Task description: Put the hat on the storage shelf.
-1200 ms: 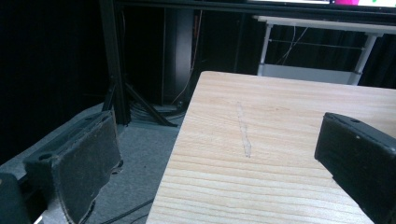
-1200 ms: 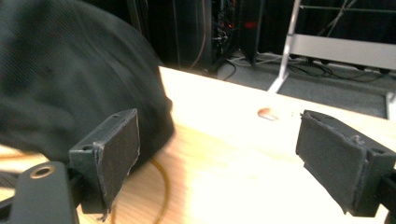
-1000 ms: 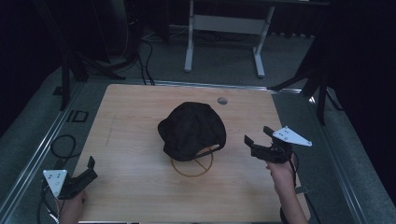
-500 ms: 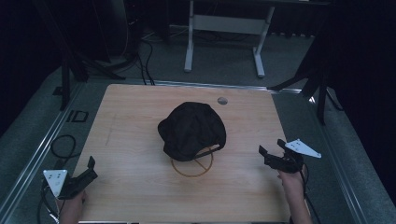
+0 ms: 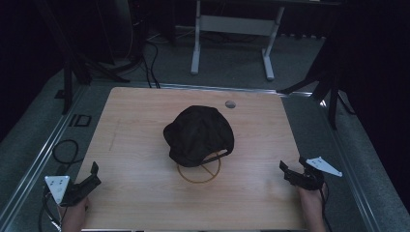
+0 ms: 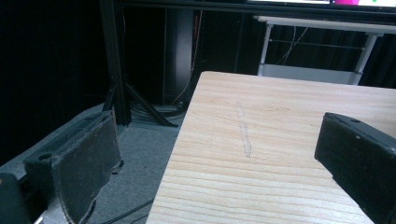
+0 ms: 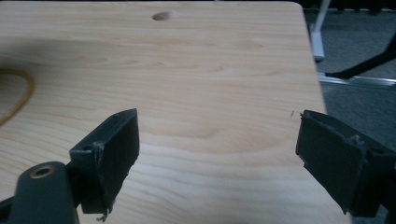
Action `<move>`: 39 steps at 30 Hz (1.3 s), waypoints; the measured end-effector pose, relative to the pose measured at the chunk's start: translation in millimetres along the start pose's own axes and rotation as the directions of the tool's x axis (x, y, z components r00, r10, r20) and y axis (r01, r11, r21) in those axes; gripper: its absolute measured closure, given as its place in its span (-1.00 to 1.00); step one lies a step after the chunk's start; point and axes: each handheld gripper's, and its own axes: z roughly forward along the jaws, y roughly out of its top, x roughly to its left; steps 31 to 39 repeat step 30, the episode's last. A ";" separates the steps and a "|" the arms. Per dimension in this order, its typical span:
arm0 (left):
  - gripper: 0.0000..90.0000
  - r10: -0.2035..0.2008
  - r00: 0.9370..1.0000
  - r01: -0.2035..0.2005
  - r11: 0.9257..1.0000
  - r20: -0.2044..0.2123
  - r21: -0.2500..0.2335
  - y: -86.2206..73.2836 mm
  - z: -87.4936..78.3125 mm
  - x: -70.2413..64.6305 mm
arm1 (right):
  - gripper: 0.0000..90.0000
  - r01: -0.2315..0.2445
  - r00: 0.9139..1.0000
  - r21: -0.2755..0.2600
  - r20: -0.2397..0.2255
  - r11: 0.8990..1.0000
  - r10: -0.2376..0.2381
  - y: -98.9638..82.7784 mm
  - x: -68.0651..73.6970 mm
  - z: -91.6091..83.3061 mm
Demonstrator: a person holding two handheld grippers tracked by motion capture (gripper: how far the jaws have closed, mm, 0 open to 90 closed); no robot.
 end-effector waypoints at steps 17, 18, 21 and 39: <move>-0.99 -0.003 1.000 0.003 1.000 0.004 -0.001 0.0 0.1 0.2 | -0.70 -0.083 0.988 -0.031 0.127 0.996 0.086 -25.7 -24.5 -19.5; -0.99 -0.004 1.000 0.004 1.000 0.003 -0.001 0.0 0.1 0.2 | -0.70 -0.082 0.986 -0.035 0.143 0.996 0.086 -27.3 -26.6 -20.5; -0.99 -0.006 1.000 0.006 1.000 0.004 -0.001 0.0 0.0 0.3 | -0.70 -0.043 0.981 -0.031 0.189 0.999 0.048 -29.6 -27.8 -20.7; -0.99 -0.007 1.000 0.007 1.000 0.004 0.000 0.0 0.1 0.4 | -0.70 -0.024 0.976 -0.041 0.217 0.999 0.033 -29.3 -29.1 -20.9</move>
